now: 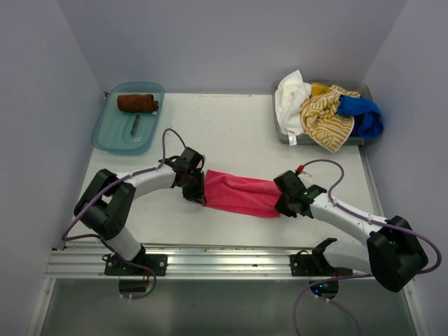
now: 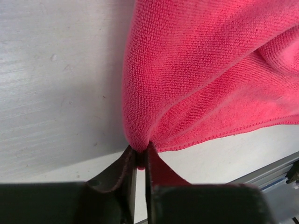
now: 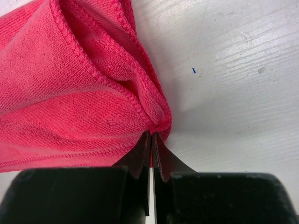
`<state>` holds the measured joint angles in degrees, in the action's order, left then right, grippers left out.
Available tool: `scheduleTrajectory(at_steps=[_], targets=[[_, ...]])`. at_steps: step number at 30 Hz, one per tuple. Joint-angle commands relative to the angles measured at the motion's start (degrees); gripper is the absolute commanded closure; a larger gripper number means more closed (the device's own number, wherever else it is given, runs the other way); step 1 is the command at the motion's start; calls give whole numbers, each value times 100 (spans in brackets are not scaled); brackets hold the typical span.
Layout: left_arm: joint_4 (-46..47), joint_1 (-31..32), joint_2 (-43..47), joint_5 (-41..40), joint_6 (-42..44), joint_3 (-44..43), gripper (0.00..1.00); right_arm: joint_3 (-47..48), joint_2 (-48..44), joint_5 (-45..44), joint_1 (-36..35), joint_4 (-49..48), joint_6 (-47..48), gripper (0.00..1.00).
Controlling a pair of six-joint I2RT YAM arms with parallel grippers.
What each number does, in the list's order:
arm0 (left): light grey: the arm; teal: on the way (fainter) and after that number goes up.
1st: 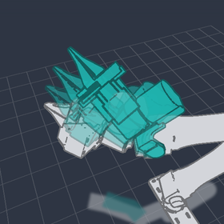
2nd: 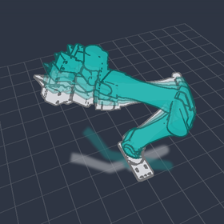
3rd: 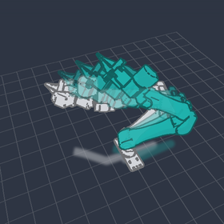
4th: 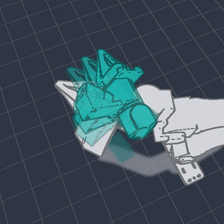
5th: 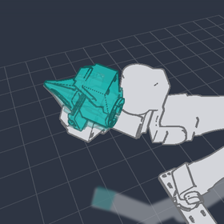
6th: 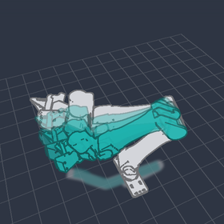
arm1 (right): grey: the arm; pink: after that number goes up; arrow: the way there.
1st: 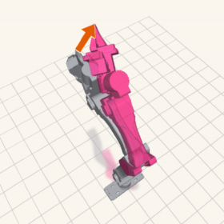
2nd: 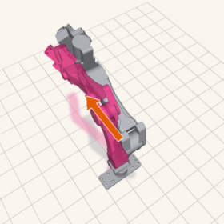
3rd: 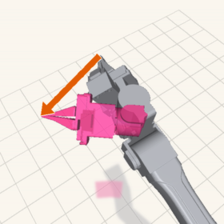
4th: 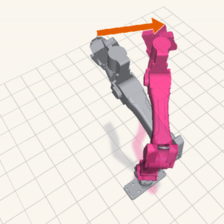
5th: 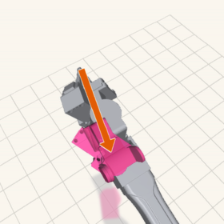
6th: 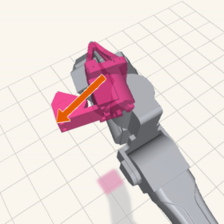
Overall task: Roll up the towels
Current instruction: Fold the towel
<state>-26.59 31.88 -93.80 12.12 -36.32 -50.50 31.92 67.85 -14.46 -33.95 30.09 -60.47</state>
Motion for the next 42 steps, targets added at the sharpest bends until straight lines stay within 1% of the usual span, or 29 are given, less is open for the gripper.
scheduleTrajectory(at_steps=[1, 2, 7, 8, 10, 14, 16, 20, 21, 22, 24, 26, 27, 28, 31, 36, 42], targets=[[242, -33, -121, 115, 107, 128, 92, 218, -141, -276, 12, 67, -53, 100], [242, -41, -121, 98, 107, 119, 100, 279, -219, -303, 12, 120, -27, 100], [216, -41, -112, 27, 90, 111, 100, 464, -352, -409, 12, 357, 166, 100], [224, -41, -112, 19, 90, 111, 100, 490, -343, -409, 12, 366, 193, 91], [224, -41, -112, 19, 90, 102, 100, 490, -273, -374, 3, 349, 211, 84], [224, -41, -95, 19, 81, 102, 100, 403, -150, -347, 12, 226, 211, 82], [216, -41, -86, 19, 81, 93, 100, 394, -89, -321, 3, 199, 211, 79], [216, -41, -95, 27, 89, 76, 100, 376, 8, -286, 12, 129, 211, 78], [216, -41, -95, 27, 81, 75, 100, 376, 17, -286, 3, 120, 202, 78], [216, -41, -95, 36, 81, 75, 100, 367, 26, -286, 3, 120, 202, 81], [216, -33, -86, 27, 81, 75, 100, 350, 26, -286, 3, 120, 185, 83], [216, -41, -68, 10, 81, 75, 100, 341, 35, -286, 3, 129, 184, 87], [216, -41, -68, 10, 72, 75, 100, 341, 35, -294, 12, 155, 184, 90], [216, -33, -68, 10, 63, 84, 100, 341, 26, -321, 3, 173, 167, 100], [198, -41, -33, -16, 54, 76, 100, 367, -114, -443, 3, 287, 141, 100], [137, -59, 28, -34, 72, 23, 100, 490, -605, -611, 12, 630, 202, 100], [110, -94, 20, -26, 98, -12, 100, 578, -826, -453, 12, 762, 237, 100]])
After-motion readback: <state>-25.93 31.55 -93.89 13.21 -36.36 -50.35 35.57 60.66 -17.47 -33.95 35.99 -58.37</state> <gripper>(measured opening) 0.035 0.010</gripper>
